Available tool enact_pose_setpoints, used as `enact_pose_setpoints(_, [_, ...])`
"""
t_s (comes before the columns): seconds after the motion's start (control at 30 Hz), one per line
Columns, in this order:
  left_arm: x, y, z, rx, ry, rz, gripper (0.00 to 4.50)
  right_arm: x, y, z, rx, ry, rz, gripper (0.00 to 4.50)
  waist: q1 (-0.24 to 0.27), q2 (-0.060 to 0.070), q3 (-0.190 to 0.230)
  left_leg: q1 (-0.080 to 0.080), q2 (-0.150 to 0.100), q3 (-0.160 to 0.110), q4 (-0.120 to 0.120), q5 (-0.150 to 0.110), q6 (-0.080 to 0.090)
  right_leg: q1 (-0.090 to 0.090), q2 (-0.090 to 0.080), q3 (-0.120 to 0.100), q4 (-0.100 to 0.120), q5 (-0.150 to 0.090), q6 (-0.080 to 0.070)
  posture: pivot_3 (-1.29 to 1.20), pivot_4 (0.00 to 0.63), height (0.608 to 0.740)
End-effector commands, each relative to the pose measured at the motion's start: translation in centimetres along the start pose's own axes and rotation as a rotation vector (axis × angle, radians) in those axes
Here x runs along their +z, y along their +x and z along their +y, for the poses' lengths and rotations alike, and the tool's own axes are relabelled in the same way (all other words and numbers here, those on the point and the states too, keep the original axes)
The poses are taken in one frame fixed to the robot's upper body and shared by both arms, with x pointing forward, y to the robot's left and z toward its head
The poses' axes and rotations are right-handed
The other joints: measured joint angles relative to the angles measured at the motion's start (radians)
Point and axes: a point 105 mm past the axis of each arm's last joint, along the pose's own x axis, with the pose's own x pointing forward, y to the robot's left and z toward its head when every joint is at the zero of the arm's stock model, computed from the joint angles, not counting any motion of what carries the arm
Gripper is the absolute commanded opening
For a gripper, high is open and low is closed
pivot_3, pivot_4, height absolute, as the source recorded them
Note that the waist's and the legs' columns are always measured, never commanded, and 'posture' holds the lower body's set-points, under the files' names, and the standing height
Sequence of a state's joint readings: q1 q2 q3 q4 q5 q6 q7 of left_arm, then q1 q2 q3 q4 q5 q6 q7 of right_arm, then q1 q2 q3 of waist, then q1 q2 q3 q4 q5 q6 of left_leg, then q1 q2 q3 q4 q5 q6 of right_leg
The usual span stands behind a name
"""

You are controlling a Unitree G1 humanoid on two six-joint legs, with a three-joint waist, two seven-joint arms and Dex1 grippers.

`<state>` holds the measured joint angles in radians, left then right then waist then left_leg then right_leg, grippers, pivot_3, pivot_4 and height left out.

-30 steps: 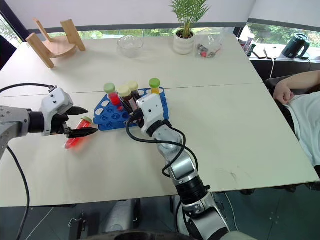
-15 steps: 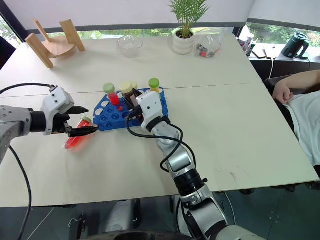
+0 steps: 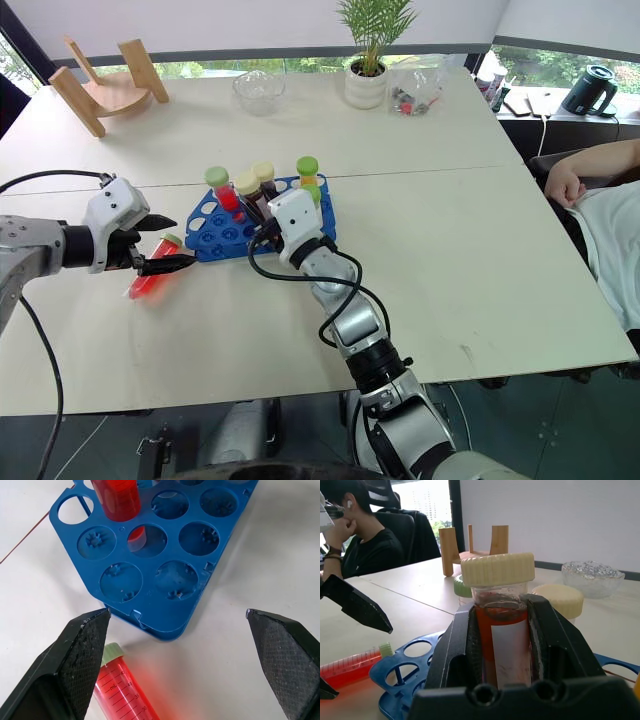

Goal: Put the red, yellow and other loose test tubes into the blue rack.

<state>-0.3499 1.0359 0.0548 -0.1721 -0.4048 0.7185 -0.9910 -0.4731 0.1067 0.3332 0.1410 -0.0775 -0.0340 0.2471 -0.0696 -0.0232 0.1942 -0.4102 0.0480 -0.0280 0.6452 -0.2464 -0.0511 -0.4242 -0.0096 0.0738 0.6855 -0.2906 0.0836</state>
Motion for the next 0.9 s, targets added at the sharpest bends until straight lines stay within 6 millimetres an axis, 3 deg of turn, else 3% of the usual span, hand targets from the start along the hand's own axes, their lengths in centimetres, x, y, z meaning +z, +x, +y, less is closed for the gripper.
enact_pose_setpoints(0.03, [1.0, -0.6, 0.3, 0.026, 0.029, -0.03, 4.5, 1.0, -0.1, 0.6, 0.01, -0.005, -0.049, 0.86, 0.0, 0.0, 0.0, 0.0, 0.0, 0.0, 0.0, 0.0, 0.0, 0.0, 0.0, 0.0, 0.0, 0.0, 0.0, 0.0, 0.15, 0.74])
enact_pose_setpoints(0.2, [1.0, -0.6, 0.3, 0.025, 0.032, -0.027, 4.5, 1.1, -0.5, 1.2, 0.031, 0.007, -0.05, 0.86, 0.0, 0.0, 0.0, 0.0, 0.0, 0.0, 0.0, 0.0, 0.0, 0.0, 0.0, 0.0, 0.0, 0.0, 0.0, 0.0, 0.15, 0.74])
enact_pose_setpoints(0.43, [1.3, -1.1, 1.0, 0.043, 0.035, -0.037, 4.5, 2.6, -0.6, 0.9, 0.042, -0.004, -0.087, 4.2, 0.001, 0.0, 0.0, 0.0, 0.0, 0.0, 0.0, 0.0, 0.0, 0.0, 0.0, 0.0, 0.0, 0.0, 0.0, 0.0, 0.15, 0.74])
enact_pose_setpoints(0.63, [1.5, -2.6, 3.4, 0.155, 0.047, -0.013, 4.5, 6.8, -1.0, 0.6, 0.118, -0.015, -0.165, 4.2, 0.002, 0.0, 0.0, 0.0, 0.0, 0.0, 0.0, 0.0, 0.0, 0.0, 0.0, 0.0, 0.0, 0.0, 0.0, 0.0, 0.15, 0.74])
enact_pose_setpoints(0.77, [2.3, -5.8, 6.2, 0.217, 0.023, 0.101, 4.5, 11.3, -3.2, -1.4, 0.324, 0.016, -0.175, 4.2, 0.004, -0.002, 0.001, -0.001, 0.0, -0.001, 0.001, 0.0, 0.0, 0.0, 0.0, -0.001, 0.0, 0.0, 0.0, 0.0, 0.15, 0.74])
enact_pose_setpoints(0.9, [2.4, -6.6, 7.8, 0.185, -0.078, 0.217, 4.5, 12.5, -5.7, -2.3, 0.606, 0.036, -0.024, 4.2, 0.019, -0.001, 0.001, 0.0, -0.001, -0.001, 0.002, 0.0, 0.0, 0.002, -0.001, -0.002, 0.0, 0.0, 0.0, 0.0, 0.15, 0.74])
